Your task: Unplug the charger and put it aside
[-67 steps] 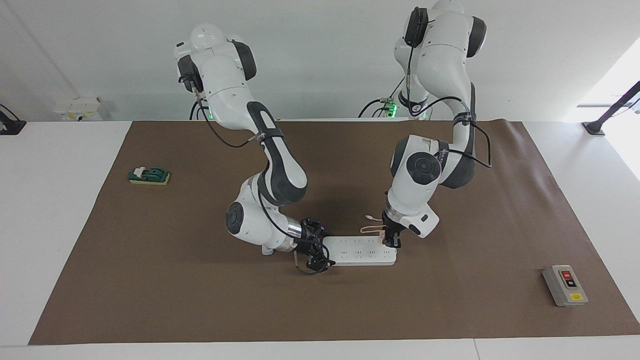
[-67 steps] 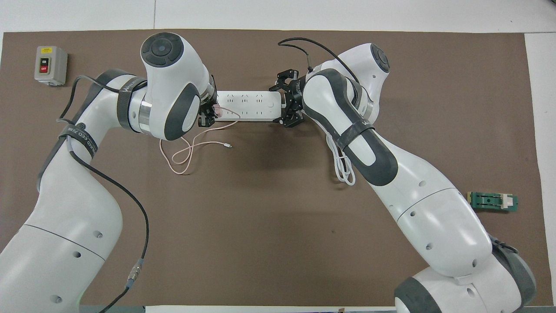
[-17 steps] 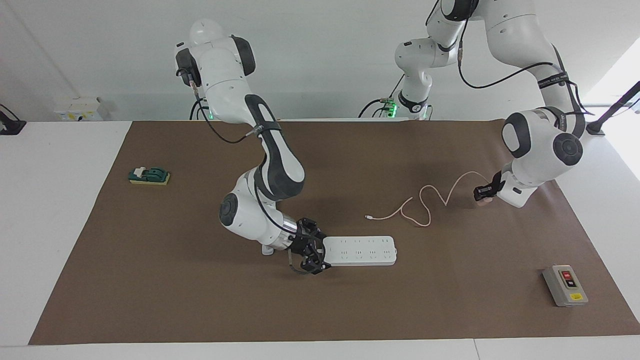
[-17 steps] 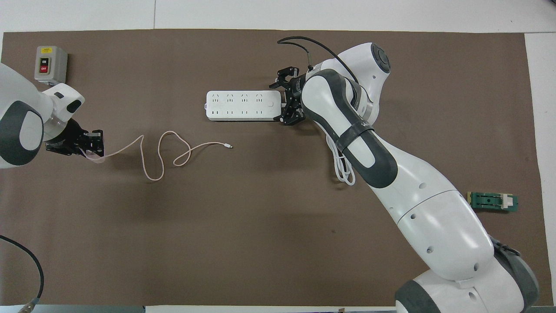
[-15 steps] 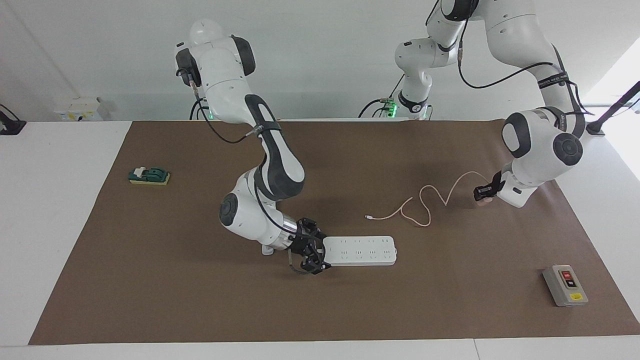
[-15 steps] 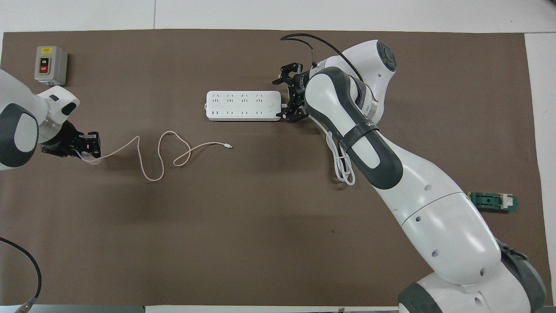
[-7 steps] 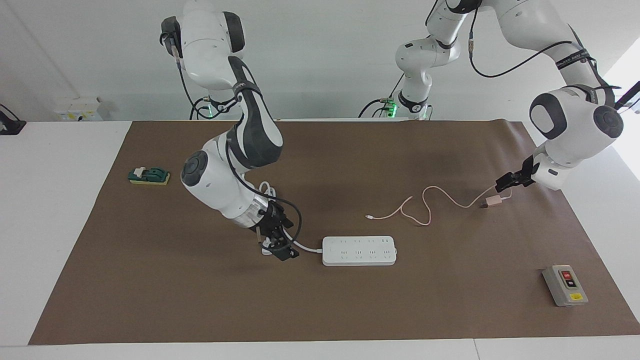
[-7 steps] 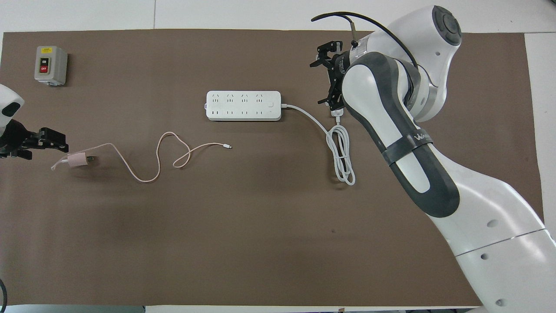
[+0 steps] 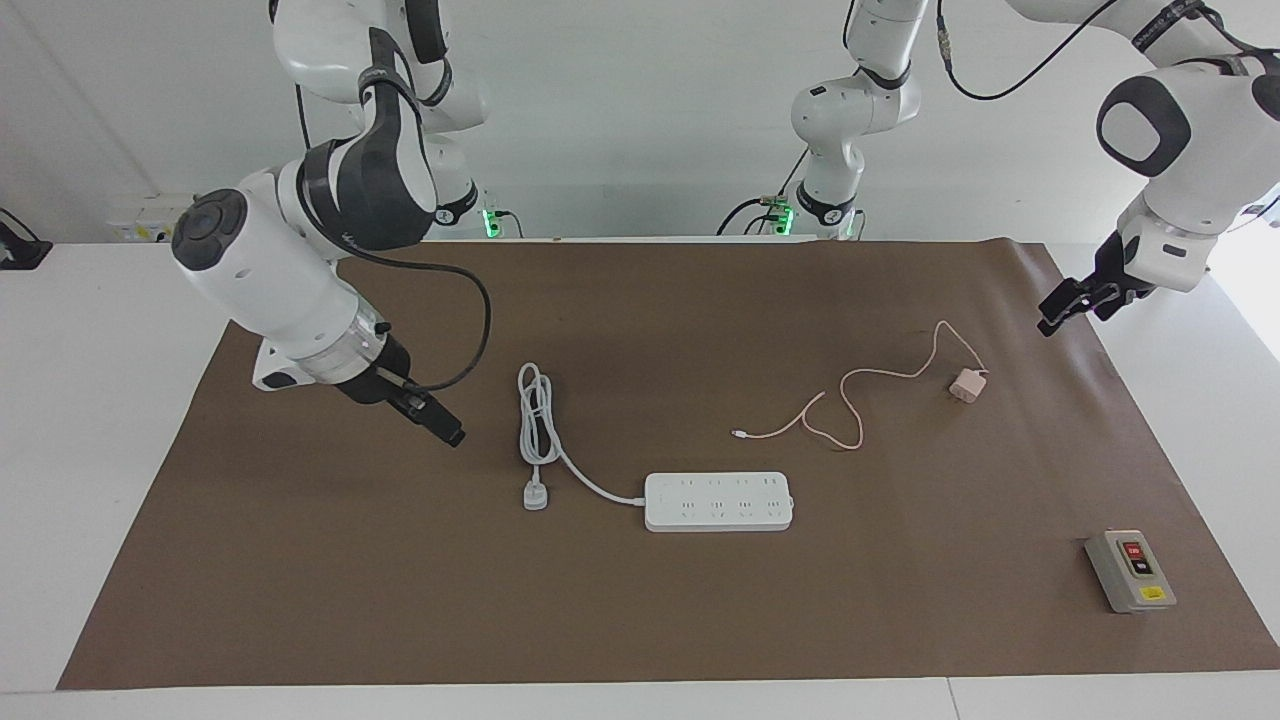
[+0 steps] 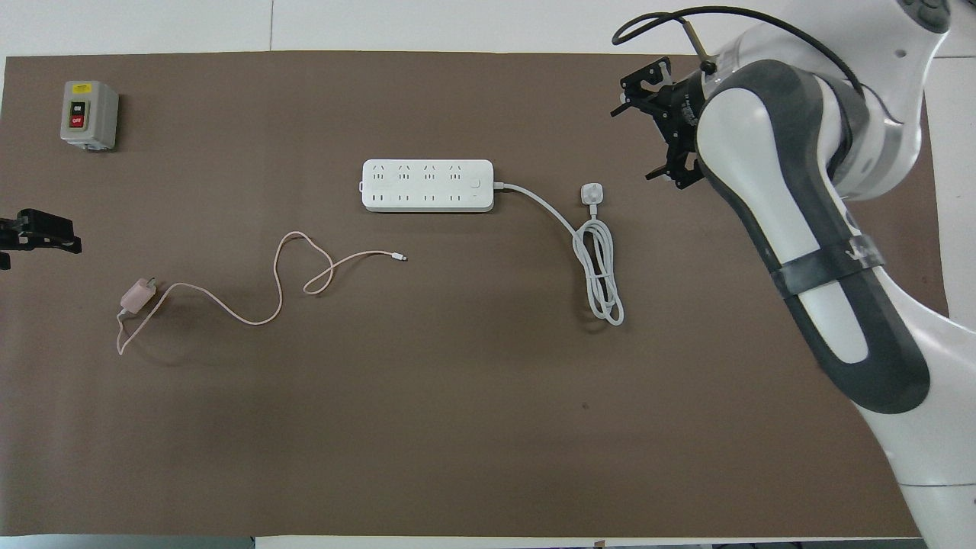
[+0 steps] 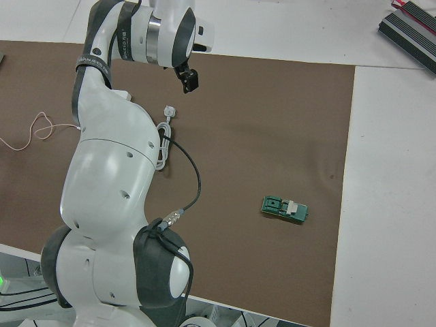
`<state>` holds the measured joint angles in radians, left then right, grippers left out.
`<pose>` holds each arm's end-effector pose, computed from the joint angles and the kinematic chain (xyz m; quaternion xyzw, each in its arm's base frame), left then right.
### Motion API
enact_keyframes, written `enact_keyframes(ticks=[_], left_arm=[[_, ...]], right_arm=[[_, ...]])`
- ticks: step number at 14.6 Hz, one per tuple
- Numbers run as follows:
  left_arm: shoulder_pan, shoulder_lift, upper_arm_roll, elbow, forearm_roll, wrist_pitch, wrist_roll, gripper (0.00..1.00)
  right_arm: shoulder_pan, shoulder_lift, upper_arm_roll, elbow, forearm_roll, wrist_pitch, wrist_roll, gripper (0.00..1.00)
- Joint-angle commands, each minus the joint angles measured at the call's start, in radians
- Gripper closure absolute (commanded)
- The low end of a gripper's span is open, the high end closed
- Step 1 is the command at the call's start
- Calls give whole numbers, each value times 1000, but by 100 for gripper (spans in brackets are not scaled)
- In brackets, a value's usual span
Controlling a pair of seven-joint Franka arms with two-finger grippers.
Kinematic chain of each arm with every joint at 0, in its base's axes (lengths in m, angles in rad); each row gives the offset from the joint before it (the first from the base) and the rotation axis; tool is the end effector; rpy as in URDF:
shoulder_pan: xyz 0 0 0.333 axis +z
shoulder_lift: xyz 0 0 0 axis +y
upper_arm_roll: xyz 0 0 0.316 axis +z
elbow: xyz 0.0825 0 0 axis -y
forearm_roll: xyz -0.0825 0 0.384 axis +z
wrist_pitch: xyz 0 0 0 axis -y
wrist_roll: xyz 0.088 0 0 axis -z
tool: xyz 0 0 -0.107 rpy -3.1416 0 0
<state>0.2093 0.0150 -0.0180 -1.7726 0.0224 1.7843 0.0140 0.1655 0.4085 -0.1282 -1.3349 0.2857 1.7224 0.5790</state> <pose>0.5569 0.1099 0.5384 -0.9962 -0.0861 0.0027 0.0106 0.6771 0.0670 0.5009 -0.9522 0.2829 0.0435 0.1072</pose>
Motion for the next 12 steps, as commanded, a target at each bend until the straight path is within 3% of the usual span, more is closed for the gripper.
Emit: enact_keyframes(ticks=[1, 4, 12], left_arm=[[-19, 6, -26, 91, 8, -62, -47, 0], [-57, -27, -31, 107, 7, -199, -198, 0], [-133, -20, -25, 134, 18, -157, -151, 0]], right_arm=[[-53, -62, 10, -38, -78, -39, -299, 0], [-84, -114, 10, -38, -164, -81, -525, 0], [-84, -280, 10, -41, -258, -231, -666, 0]])
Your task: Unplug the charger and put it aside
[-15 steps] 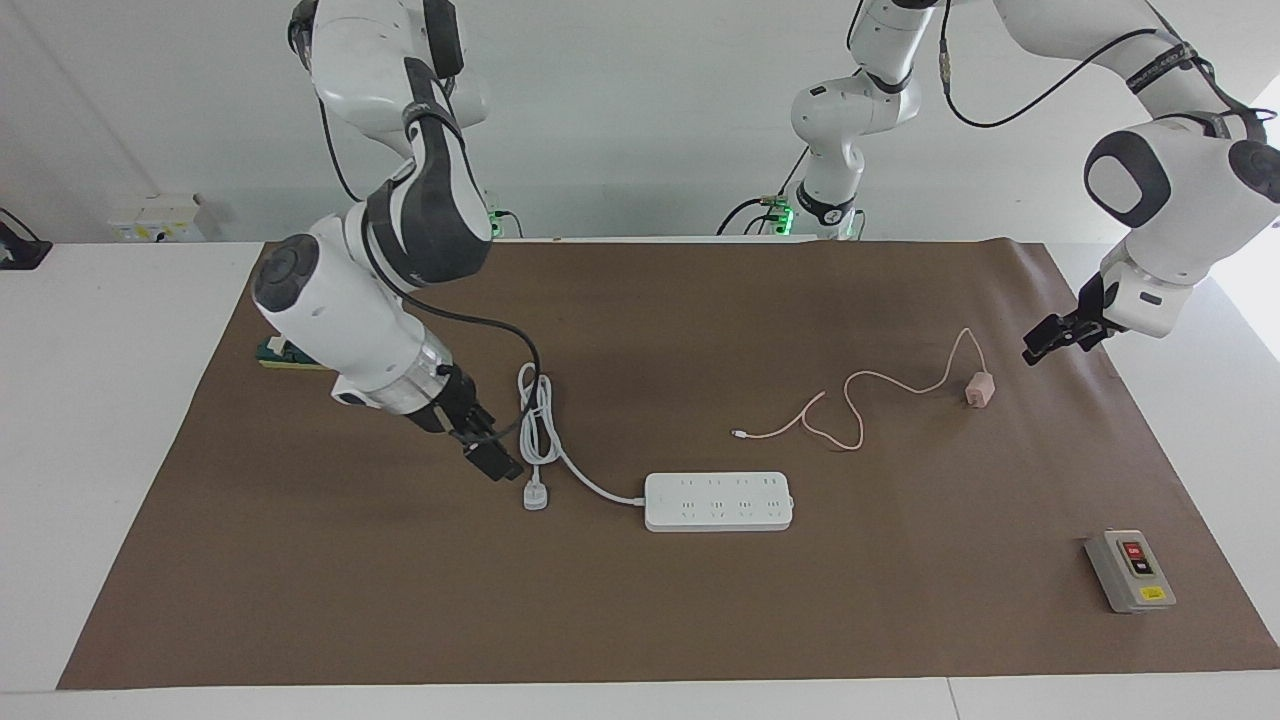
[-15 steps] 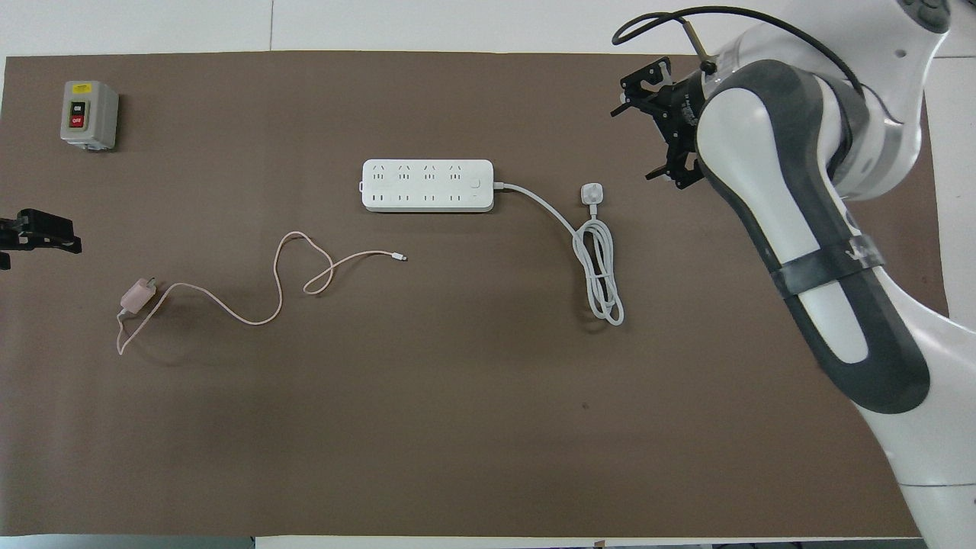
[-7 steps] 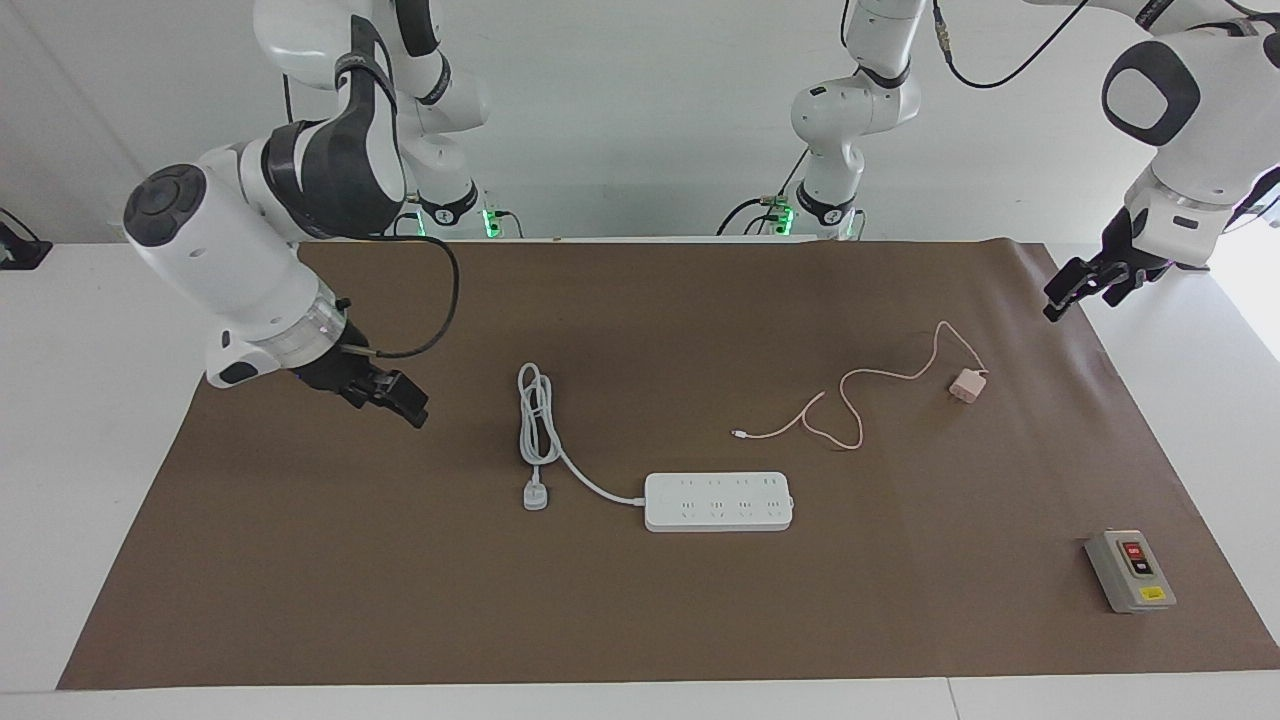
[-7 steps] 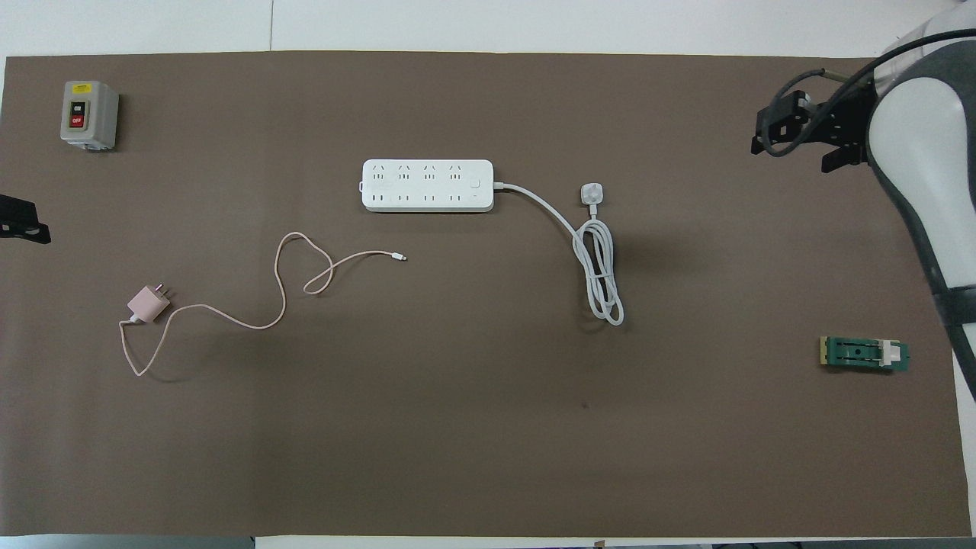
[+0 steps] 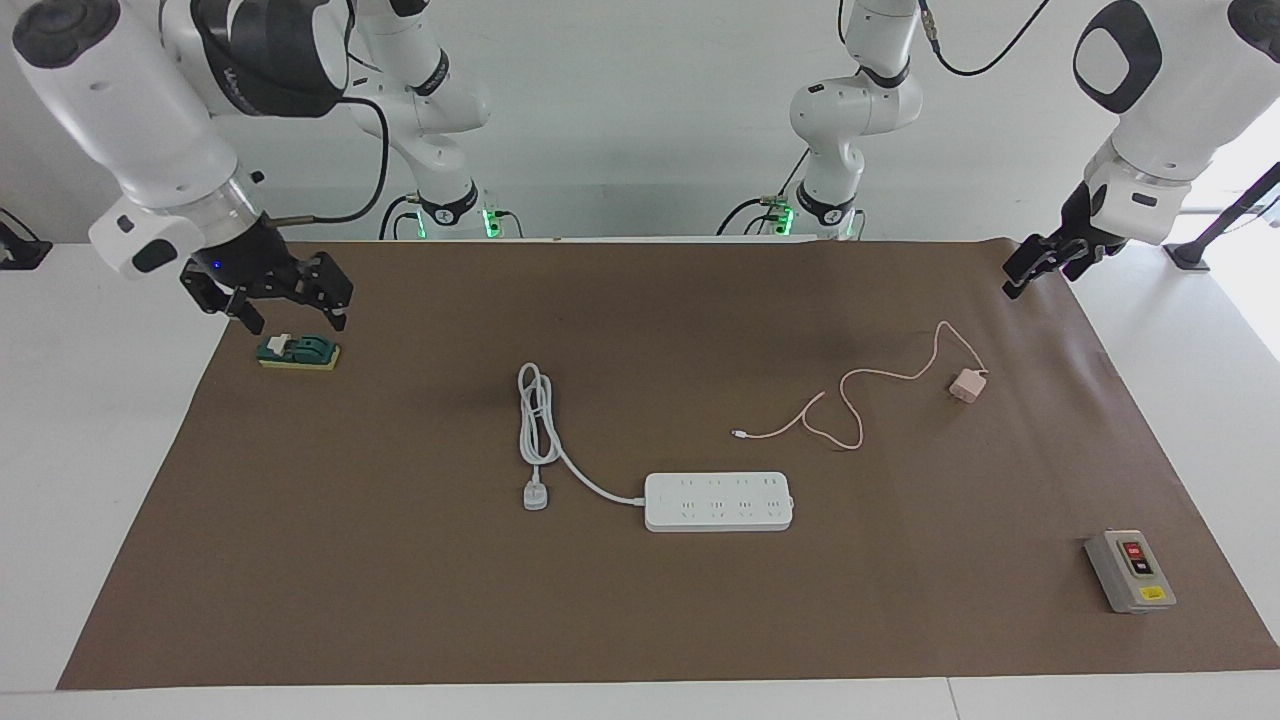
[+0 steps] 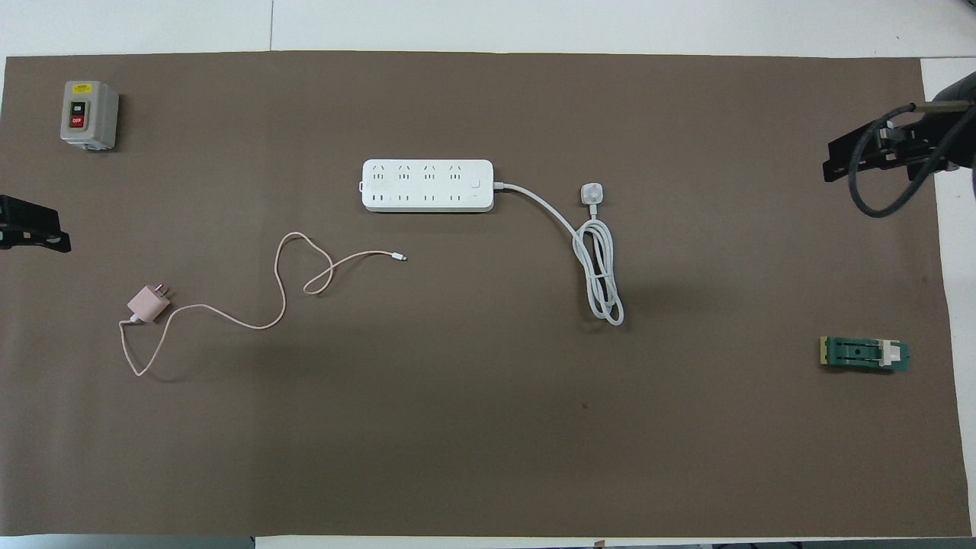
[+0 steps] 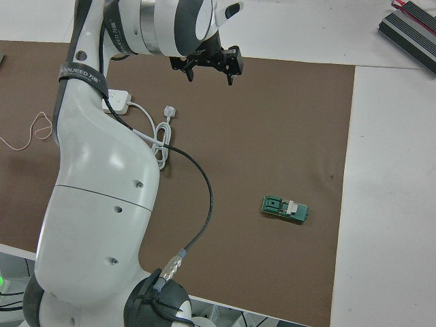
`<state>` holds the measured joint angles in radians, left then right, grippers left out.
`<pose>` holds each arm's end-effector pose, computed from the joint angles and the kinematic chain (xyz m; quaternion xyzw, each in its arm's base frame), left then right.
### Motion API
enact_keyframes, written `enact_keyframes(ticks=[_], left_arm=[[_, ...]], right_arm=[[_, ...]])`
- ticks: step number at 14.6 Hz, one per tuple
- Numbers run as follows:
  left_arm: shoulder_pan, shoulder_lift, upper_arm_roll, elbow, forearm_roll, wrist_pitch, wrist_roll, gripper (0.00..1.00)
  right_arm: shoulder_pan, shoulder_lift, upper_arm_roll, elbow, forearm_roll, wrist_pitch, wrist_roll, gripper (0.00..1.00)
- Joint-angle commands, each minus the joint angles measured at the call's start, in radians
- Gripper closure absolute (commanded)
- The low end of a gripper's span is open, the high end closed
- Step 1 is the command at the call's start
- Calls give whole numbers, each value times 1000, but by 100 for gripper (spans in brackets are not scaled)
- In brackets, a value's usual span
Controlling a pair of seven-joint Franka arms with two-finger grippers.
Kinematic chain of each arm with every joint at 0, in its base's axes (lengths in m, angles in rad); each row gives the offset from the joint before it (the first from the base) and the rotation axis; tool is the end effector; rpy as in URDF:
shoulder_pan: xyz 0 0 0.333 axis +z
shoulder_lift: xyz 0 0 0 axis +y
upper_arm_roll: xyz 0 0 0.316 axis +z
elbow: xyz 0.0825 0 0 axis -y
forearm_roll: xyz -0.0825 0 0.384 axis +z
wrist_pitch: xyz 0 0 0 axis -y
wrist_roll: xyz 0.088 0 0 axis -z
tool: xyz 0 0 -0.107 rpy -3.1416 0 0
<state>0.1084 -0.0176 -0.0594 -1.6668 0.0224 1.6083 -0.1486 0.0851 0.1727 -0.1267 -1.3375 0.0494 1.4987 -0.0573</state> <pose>0.5490 0.0290 0.5921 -0.9949 -0.0980 0.0199 0.0127 0.6002 -0.0119 0.6285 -0.9998 -0.0104 0.0044 0.0140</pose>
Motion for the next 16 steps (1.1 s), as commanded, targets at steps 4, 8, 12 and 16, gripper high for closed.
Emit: enact_keyframes(ticks=[4, 8, 12, 16], left_arm=[[-59, 15, 16, 9, 17, 80, 24, 0], [-98, -47, 18, -83, 14, 147, 17, 0], [-144, -68, 18, -139, 16, 130, 18, 0], [-170, -68, 16, -119, 16, 75, 69, 0]], right_arm=[[-4, -94, 9, -81, -36, -38, -32, 0], [1, -150, 9, -158, -63, -32, -32, 0], [-4, -176, 9, -216, -65, -14, -33, 0], [-5, -200, 9, -265, -66, 14, -36, 0]])
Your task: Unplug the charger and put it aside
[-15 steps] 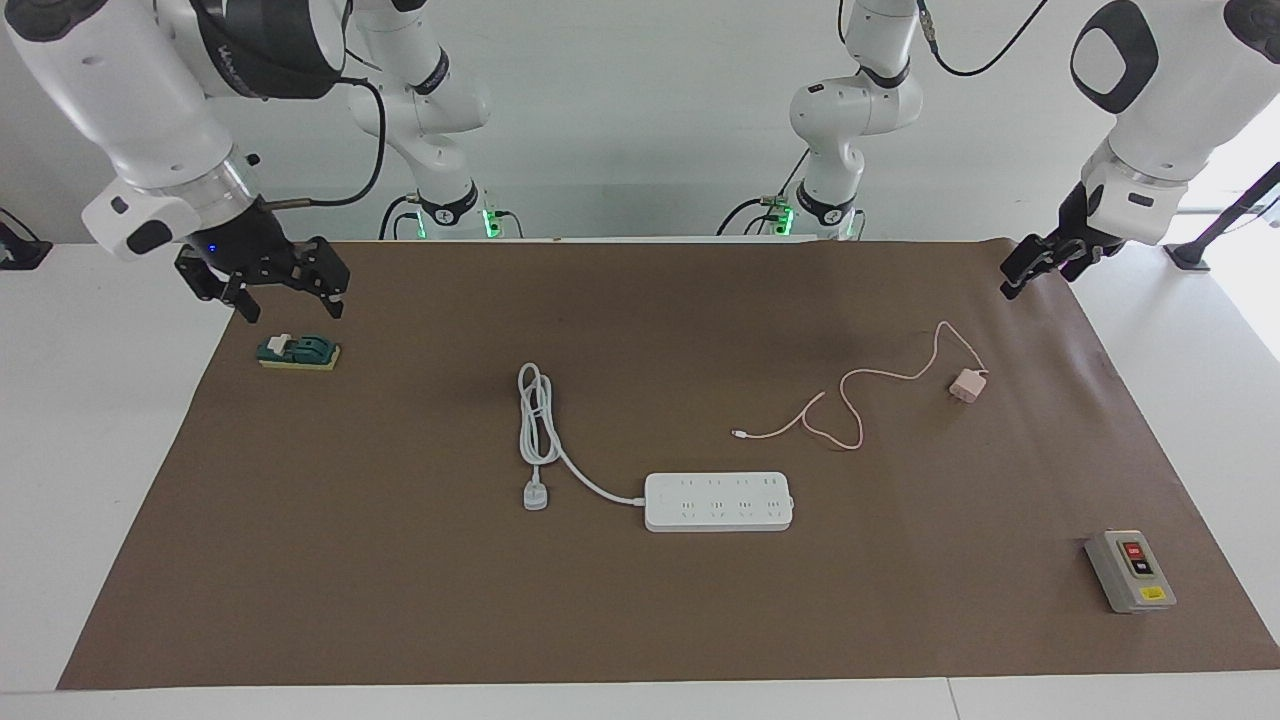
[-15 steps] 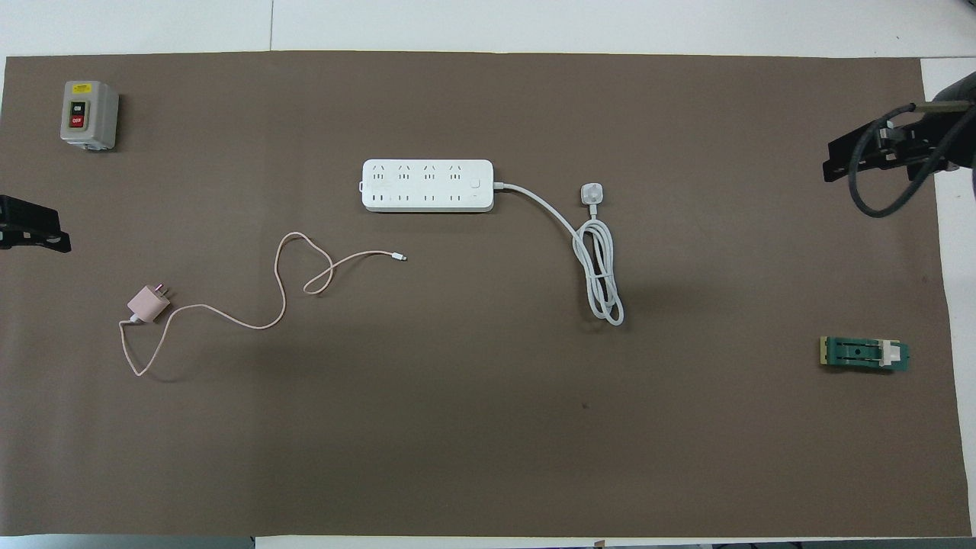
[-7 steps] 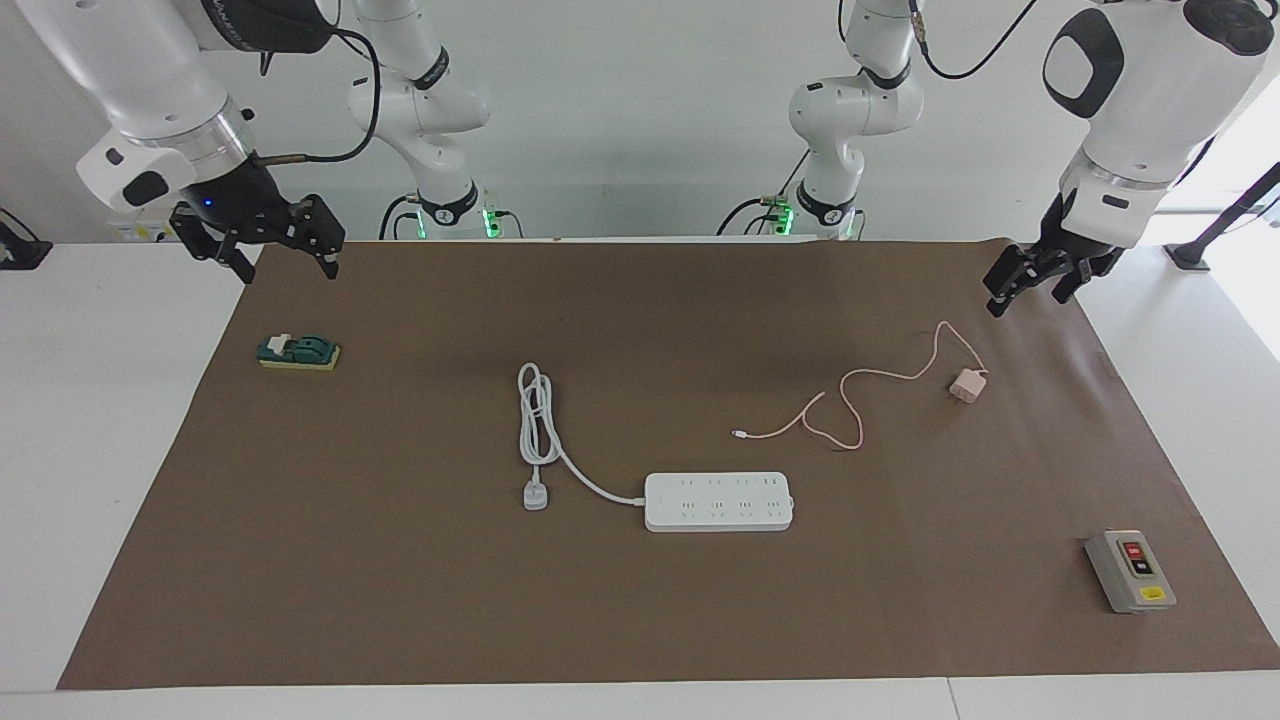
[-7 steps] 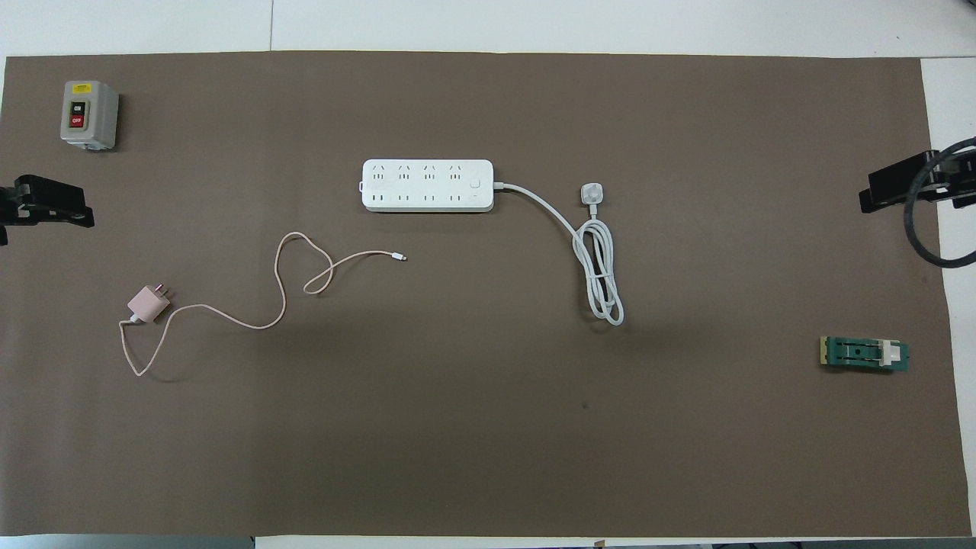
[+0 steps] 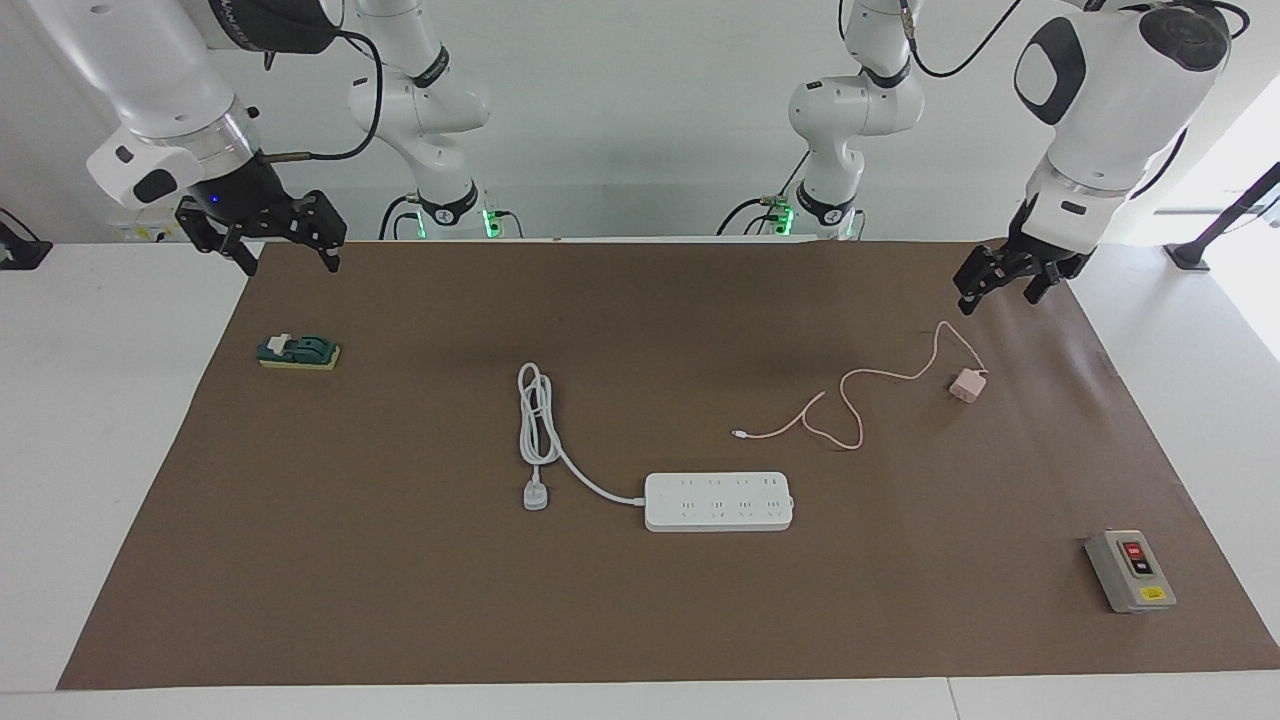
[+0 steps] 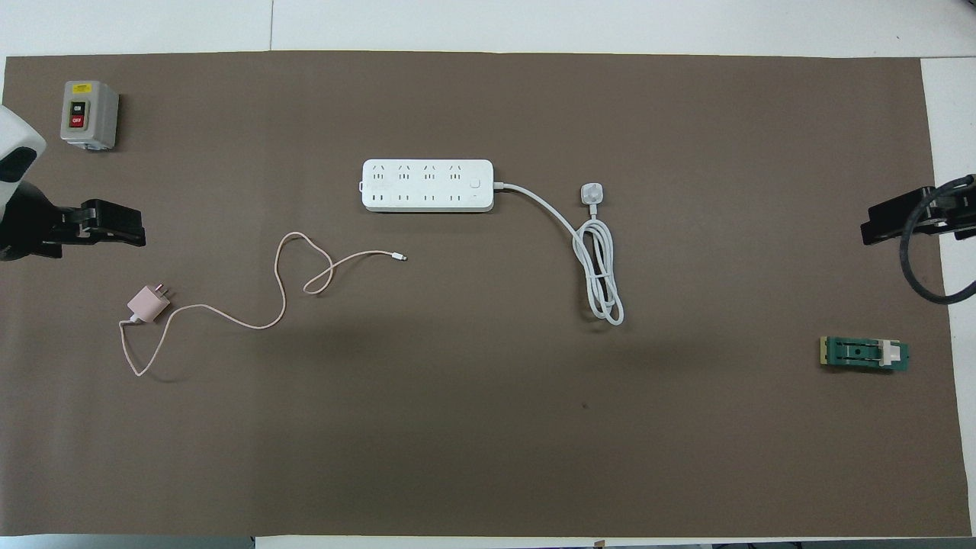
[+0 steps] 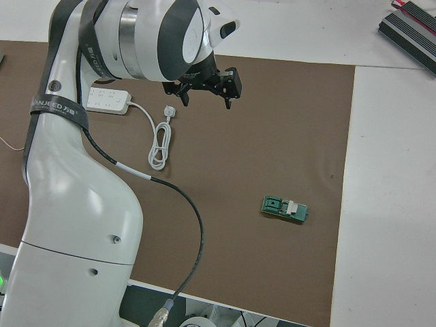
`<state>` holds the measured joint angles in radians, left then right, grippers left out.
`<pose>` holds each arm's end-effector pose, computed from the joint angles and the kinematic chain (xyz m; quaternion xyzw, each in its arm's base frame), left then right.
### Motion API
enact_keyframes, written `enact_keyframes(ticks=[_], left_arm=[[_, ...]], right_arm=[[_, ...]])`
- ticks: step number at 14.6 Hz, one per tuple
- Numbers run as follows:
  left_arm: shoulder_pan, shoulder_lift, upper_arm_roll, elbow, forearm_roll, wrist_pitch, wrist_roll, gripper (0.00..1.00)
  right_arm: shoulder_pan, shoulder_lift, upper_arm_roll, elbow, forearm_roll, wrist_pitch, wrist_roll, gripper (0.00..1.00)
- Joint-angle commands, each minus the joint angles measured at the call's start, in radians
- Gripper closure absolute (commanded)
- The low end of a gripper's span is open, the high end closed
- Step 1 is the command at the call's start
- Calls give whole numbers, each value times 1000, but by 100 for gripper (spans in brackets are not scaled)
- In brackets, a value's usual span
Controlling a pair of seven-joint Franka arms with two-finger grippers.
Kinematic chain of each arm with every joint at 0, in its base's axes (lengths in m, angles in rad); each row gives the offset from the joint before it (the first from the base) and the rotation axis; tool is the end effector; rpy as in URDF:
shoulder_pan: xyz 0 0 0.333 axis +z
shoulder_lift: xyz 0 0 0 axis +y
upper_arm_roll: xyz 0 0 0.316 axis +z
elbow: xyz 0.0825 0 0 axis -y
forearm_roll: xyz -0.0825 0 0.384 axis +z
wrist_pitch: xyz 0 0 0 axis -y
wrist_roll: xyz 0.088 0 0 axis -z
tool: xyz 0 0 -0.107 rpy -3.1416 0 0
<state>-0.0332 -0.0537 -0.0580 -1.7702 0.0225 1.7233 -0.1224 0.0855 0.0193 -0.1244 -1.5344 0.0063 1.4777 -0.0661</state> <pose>0.5439 -0.0484 0.5724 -0.9998 -0.0140 -0.0047 0.0122 0.5503 -0.0200 0.6231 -0.9992 -0.0137 0.0378 0.0039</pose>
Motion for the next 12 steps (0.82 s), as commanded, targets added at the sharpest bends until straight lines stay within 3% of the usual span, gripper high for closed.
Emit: enact_keyframes(ticks=[1, 5, 12], left_arm=[[-40, -34, 20, -3, 16, -74, 71, 0], [-47, -35, 21, 34, -9, -154, 93, 0], [-47, -21, 17, 81, -24, -189, 106, 0]], right_arm=[[-4, -48, 6, -75, -34, 45, -27, 0], [-18, -58, 15, -104, -62, 116, -26, 0], [-72, -61, 49, -116, -52, 108, -20, 0]])
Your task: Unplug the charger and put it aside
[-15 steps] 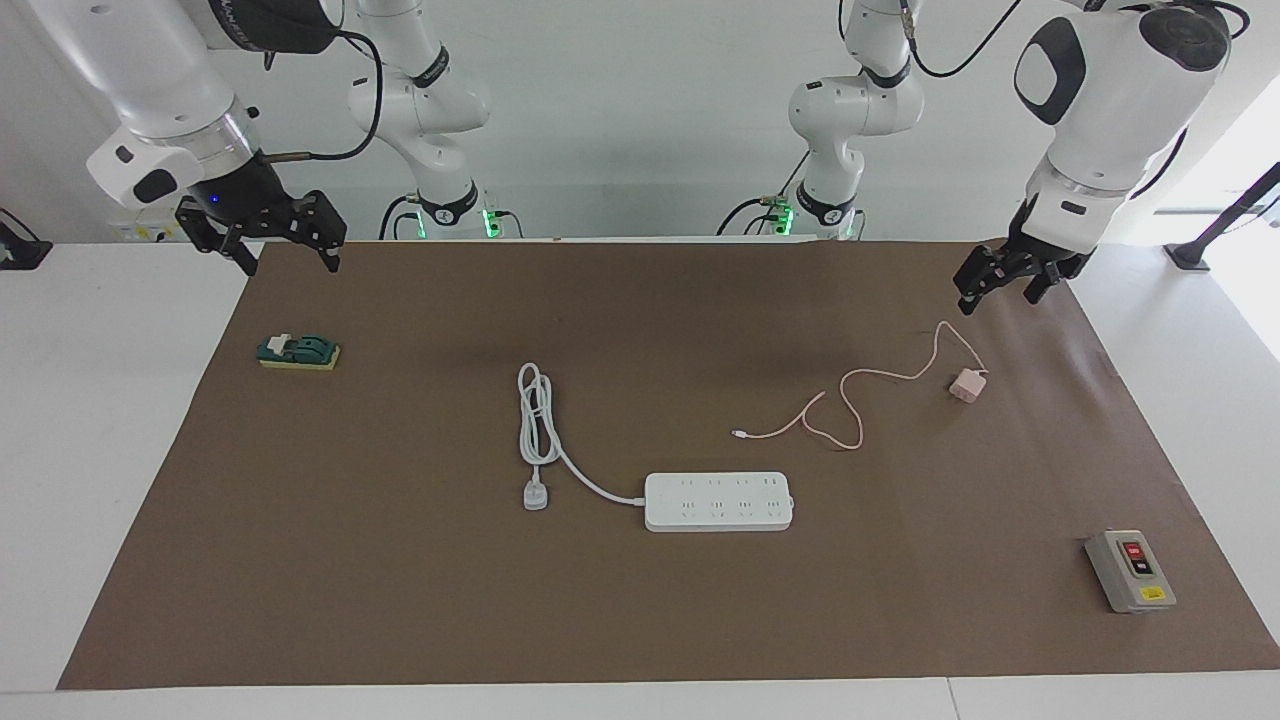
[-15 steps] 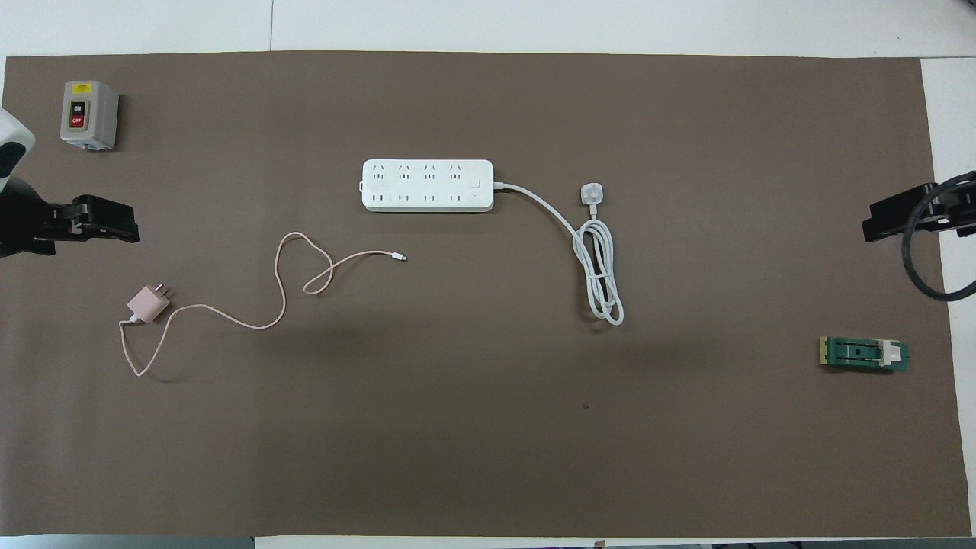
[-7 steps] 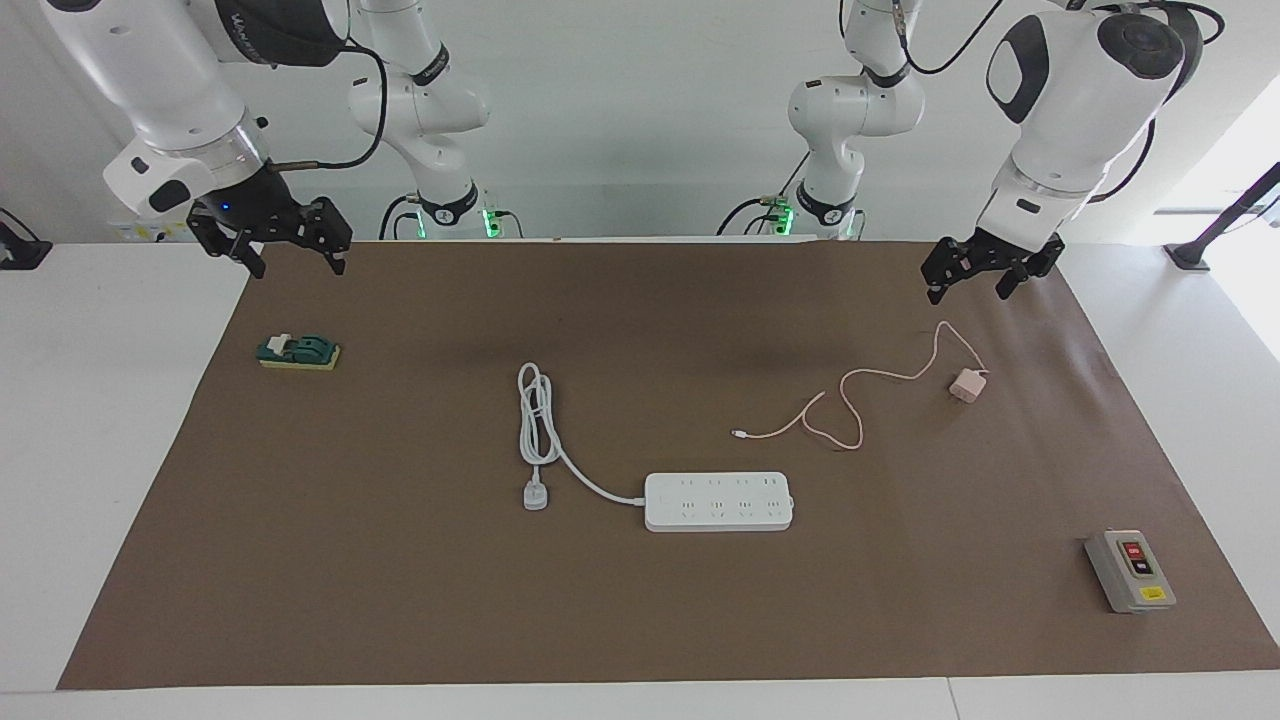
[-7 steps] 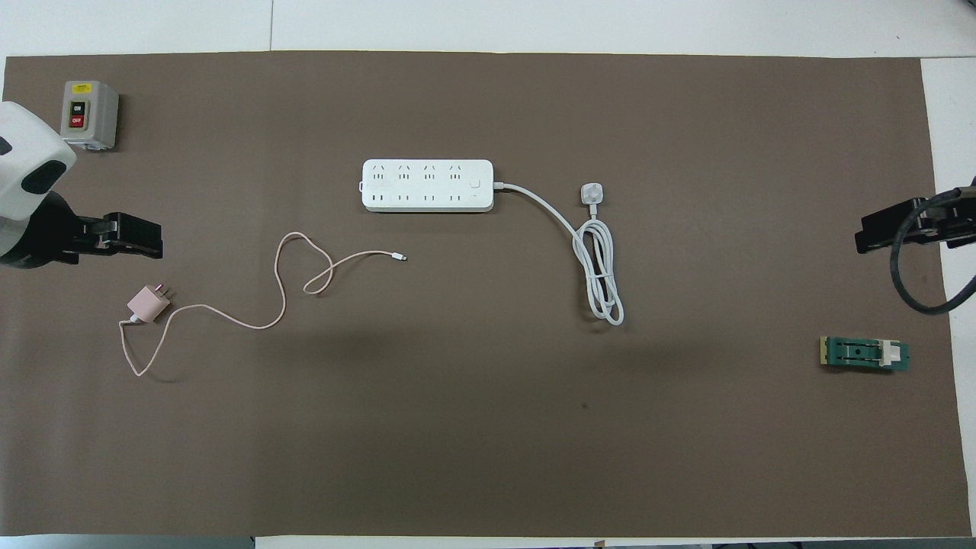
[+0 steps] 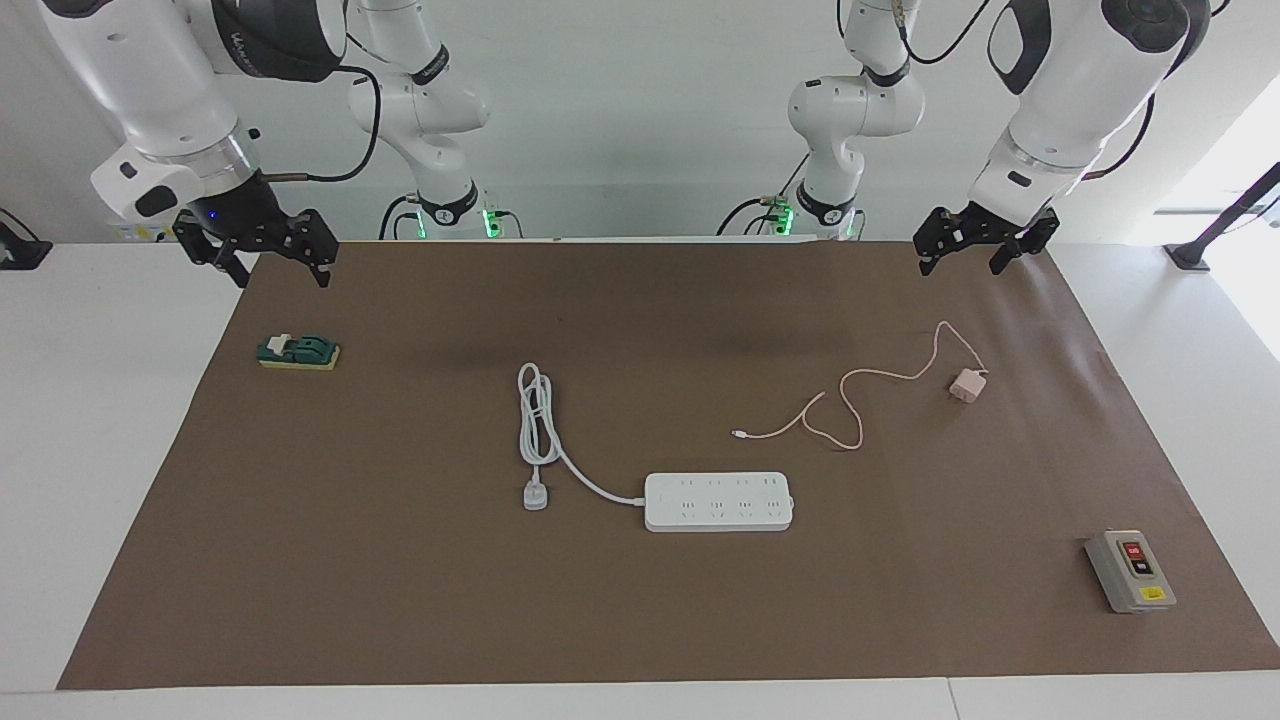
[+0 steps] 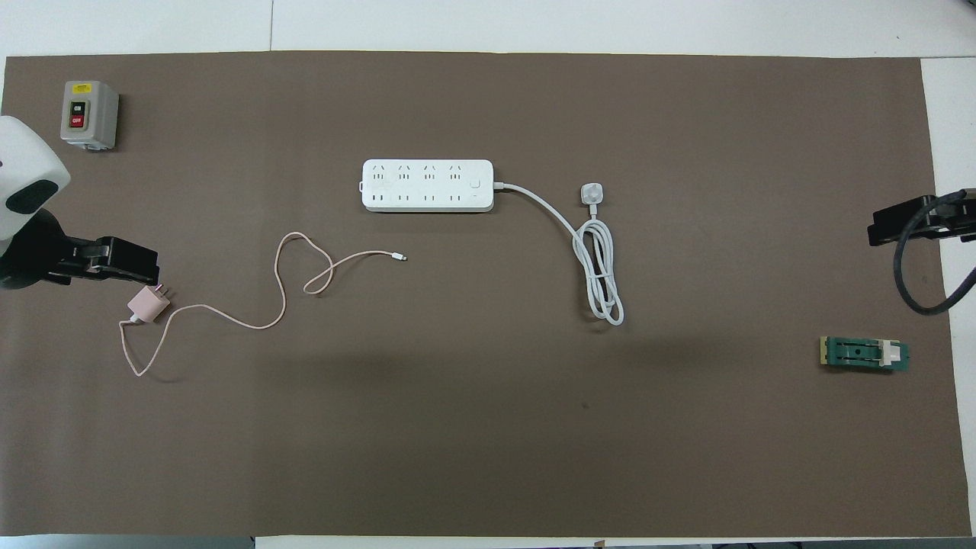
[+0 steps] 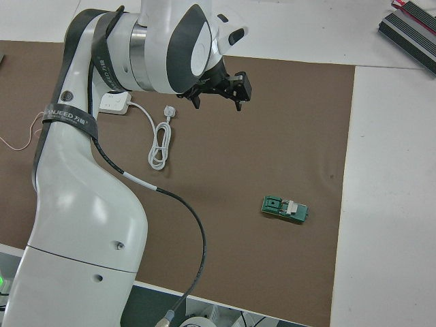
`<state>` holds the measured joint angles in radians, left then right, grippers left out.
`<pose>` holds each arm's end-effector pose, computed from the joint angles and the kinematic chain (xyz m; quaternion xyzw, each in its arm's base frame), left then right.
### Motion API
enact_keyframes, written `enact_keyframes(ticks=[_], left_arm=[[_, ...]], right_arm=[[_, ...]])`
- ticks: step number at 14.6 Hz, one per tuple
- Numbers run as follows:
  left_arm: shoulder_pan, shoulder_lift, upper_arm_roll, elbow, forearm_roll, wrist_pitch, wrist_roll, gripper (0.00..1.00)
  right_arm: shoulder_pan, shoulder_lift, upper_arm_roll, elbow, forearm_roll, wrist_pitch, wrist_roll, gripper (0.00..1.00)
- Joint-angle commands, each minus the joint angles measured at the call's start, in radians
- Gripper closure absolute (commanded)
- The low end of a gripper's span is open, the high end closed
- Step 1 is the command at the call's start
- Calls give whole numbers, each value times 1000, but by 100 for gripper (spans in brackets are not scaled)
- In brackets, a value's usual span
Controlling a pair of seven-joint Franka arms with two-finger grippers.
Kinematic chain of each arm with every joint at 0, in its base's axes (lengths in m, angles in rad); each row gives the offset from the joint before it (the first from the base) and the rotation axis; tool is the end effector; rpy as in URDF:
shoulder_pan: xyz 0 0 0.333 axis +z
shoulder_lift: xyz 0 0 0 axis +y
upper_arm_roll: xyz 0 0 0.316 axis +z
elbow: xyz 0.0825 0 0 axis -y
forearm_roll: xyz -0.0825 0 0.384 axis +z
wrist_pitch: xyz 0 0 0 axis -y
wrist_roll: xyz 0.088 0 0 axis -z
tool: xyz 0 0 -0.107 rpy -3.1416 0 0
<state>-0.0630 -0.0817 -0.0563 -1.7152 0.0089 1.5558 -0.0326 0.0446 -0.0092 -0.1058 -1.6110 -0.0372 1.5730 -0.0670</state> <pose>0.5206 -0.0626 0.5994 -0.9983 0.0432 0.0383 0.0097 0.5496 -0.0379 0.6109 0.9997 0.0032 -0.0156 0.0172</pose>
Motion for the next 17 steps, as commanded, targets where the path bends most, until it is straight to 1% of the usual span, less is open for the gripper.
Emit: enact_keyframes(ticks=[1, 5, 6, 8, 17], left_arm=[[-15, 10, 16, 28, -10, -20, 20, 0], [-23, 22, 6, 28, -10, -8, 28, 0], [-40, 29, 7, 26, -10, 0, 28, 0], [-40, 43, 7, 35, -10, 12, 25, 0], [-31, 54, 7, 45, -27, 12, 25, 0]], right_arm=[[-31, -32, 38, -40, -7, 9, -20, 0], [-29, -35, 38, -40, -6, 4, -22, 0], [-29, -35, 38, -40, -6, 4, -22, 0], [-29, -35, 38, -40, -4, 4, -22, 0], [-25, -35, 38, -36, 0, -5, -17, 0]])
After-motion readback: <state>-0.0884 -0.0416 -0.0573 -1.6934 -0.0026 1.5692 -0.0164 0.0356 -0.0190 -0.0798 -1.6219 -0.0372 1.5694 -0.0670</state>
